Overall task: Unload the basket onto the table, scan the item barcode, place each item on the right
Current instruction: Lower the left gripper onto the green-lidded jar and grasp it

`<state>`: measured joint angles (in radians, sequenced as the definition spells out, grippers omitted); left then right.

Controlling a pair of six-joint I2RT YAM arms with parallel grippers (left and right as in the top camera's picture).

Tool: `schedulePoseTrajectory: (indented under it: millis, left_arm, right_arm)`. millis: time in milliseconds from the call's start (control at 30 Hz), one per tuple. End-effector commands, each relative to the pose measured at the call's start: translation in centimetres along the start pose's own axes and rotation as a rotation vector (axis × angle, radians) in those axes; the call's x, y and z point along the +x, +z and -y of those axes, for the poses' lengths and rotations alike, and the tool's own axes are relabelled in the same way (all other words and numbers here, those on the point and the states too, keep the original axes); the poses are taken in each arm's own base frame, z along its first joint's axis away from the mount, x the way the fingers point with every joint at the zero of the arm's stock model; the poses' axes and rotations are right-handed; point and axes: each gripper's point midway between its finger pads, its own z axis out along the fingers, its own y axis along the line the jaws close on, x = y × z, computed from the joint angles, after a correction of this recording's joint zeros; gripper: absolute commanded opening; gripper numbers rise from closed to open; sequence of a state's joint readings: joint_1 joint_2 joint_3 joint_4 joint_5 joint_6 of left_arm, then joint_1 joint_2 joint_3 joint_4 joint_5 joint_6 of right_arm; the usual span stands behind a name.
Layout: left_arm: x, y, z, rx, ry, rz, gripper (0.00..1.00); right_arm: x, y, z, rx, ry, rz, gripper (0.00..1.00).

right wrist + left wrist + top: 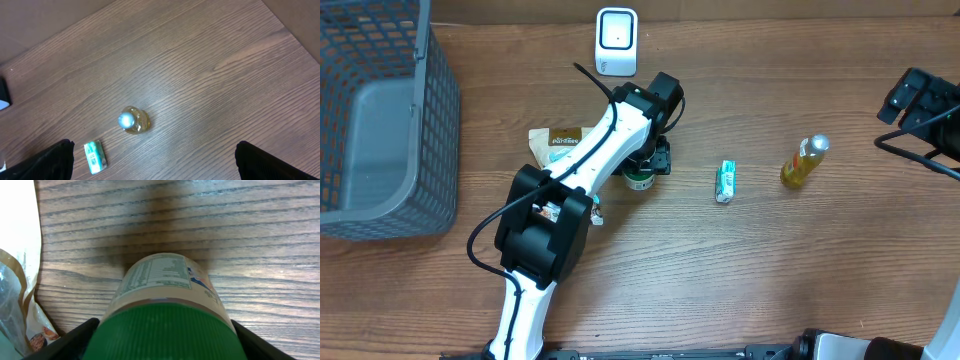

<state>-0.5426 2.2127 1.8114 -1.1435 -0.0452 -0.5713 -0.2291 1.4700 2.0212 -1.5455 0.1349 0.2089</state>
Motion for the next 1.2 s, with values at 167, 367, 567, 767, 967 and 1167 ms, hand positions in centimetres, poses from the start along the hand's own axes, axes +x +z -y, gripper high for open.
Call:
schedulePoseTrajectory:
  millis: [167, 367, 567, 767, 967, 1167]
  left_arm:
    - [0.5, 0.8, 0.3, 0.004, -0.005, -0.016, 0.80]
    - [0.8, 1.8, 0.8, 0.011, 0.007, -0.006, 0.81]
    - [0.7, 2.0, 0.6, 0.010, 0.001, -0.008, 0.75]
    - [0.9, 1.9, 0.7, 0.040, 0.044, -0.033, 0.43]
    - [1.5, 0.5, 1.1, 0.108, 0.108, -0.087, 0.30]
    - [0.6, -4.9, 0.5, 0.194, 0.049, -0.135, 0.16]
  right_arm:
    - [-0.1, 0.0, 0.1, 0.003, -0.002, 0.004, 1.00]
    - [-0.1, 0.0, 0.1, 0.003, -0.002, 0.004, 1.00]
    - [-0.1, 0.0, 0.1, 0.003, -0.002, 0.004, 1.00]
    - [-0.1, 0.0, 0.1, 0.003, -0.002, 0.004, 1.00]
    - [-0.1, 0.0, 0.1, 0.003, -0.002, 0.004, 1.00]
    - [-0.1, 0.0, 0.1, 0.003, -0.002, 0.004, 1.00]
